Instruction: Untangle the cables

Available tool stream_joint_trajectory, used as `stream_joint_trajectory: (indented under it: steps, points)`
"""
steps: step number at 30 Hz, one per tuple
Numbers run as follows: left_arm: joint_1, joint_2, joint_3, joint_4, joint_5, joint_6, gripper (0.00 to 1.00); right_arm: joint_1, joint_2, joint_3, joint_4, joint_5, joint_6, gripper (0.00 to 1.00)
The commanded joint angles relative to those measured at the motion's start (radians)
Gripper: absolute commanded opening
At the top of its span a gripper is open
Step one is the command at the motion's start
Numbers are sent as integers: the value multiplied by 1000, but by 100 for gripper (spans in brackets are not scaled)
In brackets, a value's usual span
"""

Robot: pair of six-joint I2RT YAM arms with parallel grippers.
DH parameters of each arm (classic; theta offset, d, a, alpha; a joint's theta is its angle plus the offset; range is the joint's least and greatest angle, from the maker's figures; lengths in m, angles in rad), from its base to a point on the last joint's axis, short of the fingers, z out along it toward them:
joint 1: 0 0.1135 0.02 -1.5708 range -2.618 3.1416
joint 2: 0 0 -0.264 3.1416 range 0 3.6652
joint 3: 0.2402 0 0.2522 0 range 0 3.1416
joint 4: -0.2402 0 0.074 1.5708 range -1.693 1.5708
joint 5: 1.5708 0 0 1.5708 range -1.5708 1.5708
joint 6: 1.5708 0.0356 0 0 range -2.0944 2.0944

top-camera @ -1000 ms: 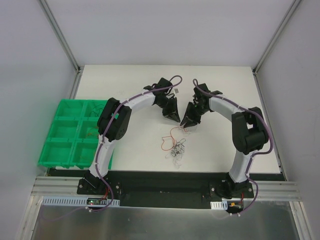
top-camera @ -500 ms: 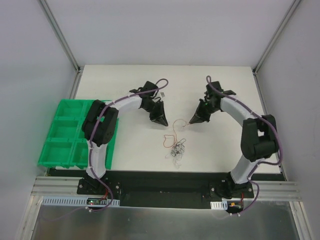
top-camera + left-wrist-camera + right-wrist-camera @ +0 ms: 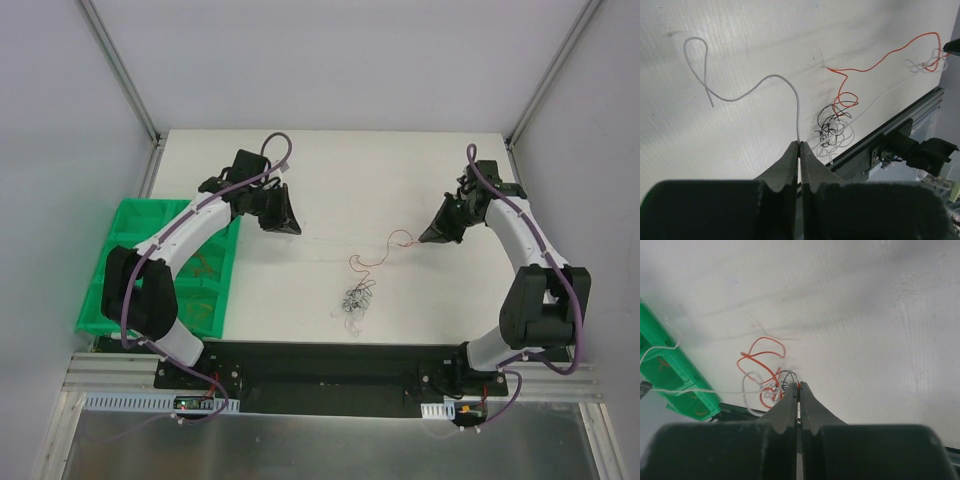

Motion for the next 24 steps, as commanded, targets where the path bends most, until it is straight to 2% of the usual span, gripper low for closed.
stream_joint_trajectory:
  steps: [1,4,6,8,10,14,20,24]
  points:
    - [4,-73,43,-93,-112,101,0,-103,-67,11,-63,163,-20,1]
    - [7,-136,58,-123,-167,144,0,-158,-84,20,-89,235,-28,0]
    - [7,-167,66,-123,-173,161,0,-173,-81,25,-85,188,-38,0]
    - [7,-164,70,-124,-141,167,0,-173,-79,16,-38,63,-32,0]
    - [7,-122,80,-129,-42,174,0,-155,-76,-21,62,-165,9,0]
    - [5,-79,60,-132,29,129,0,-100,-104,-35,144,-268,44,0]
    - [11,-122,43,-149,-93,178,0,-147,-179,-2,197,-271,100,0]
    - [23,-168,44,-153,-192,177,0,-224,-216,-17,323,-325,265,1]
